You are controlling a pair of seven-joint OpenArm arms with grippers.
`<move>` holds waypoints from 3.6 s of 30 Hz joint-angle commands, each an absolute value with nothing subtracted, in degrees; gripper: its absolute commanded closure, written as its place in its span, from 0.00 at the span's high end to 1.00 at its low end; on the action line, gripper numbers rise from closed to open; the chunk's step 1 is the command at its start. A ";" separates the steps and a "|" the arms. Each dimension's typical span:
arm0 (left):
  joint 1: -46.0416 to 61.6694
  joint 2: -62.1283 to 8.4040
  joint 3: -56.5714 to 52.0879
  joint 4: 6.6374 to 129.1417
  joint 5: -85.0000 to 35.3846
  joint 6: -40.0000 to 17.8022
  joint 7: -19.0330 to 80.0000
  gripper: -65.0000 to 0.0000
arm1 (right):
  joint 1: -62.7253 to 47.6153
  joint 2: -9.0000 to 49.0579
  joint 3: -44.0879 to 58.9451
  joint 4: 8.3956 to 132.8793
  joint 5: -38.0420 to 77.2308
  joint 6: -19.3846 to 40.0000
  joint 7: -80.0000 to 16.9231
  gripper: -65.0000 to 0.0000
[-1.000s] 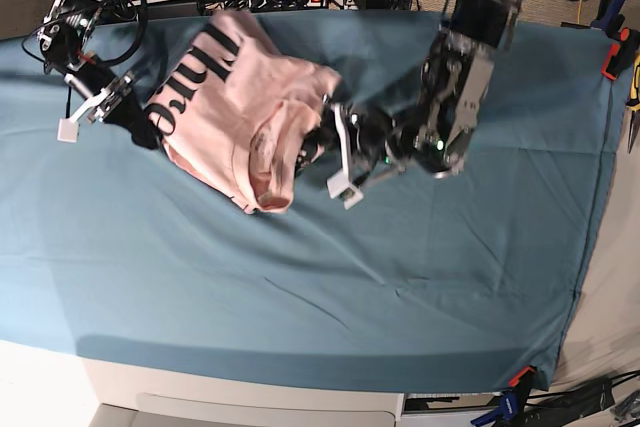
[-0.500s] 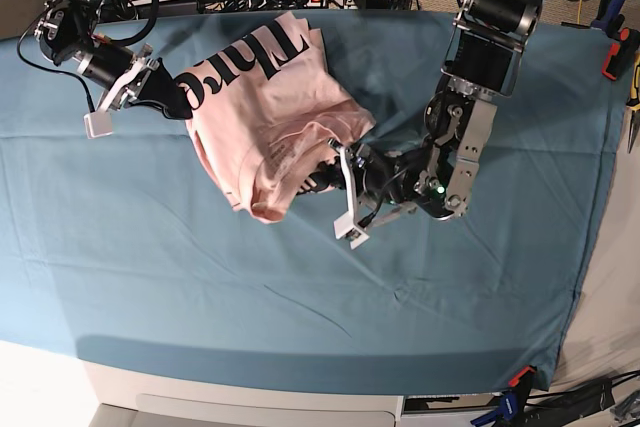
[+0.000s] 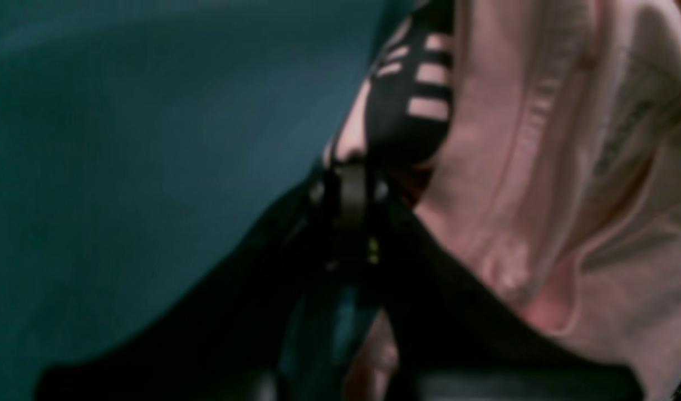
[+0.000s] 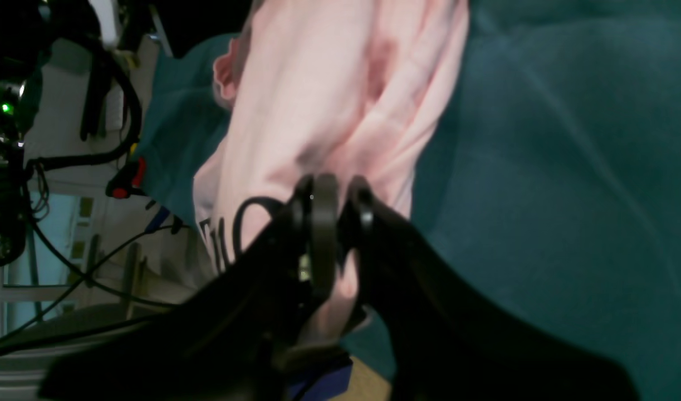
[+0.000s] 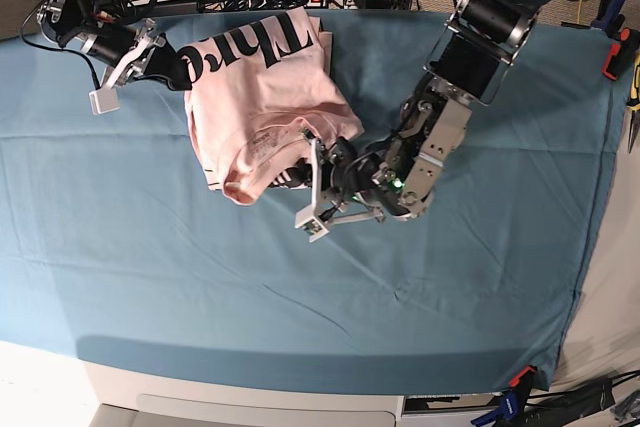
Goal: Fold the T-shirt properly
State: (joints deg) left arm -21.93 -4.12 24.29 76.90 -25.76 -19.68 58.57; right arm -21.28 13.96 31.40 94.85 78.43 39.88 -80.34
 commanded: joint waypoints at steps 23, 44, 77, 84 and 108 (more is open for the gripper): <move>-24.12 -1.80 23.86 77.82 -22.76 -19.05 55.96 0.42 | -21.89 11.14 29.74 95.79 76.97 40.00 -80.00 0.39; -28.99 -18.11 14.68 84.60 -20.73 -14.55 59.75 0.37 | -6.42 22.57 39.66 95.81 65.43 40.00 -80.00 0.41; 41.98 -16.60 -37.74 124.66 -49.10 -28.77 65.30 0.35 | -32.86 24.29 60.80 104.09 78.22 40.00 -80.00 0.41; 47.00 -16.16 -37.67 124.62 -68.95 -39.11 72.93 0.33 | -38.48 24.29 56.23 103.48 78.13 40.00 -80.00 0.41; 41.82 -15.70 -5.30 82.85 -47.77 -40.00 58.98 0.32 | -39.62 24.25 20.23 66.98 49.30 40.00 -57.78 0.41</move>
State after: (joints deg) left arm 40.91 -15.38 -5.08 82.11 -46.35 -39.53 58.52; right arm -39.13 23.31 19.77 66.22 47.97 39.64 -57.25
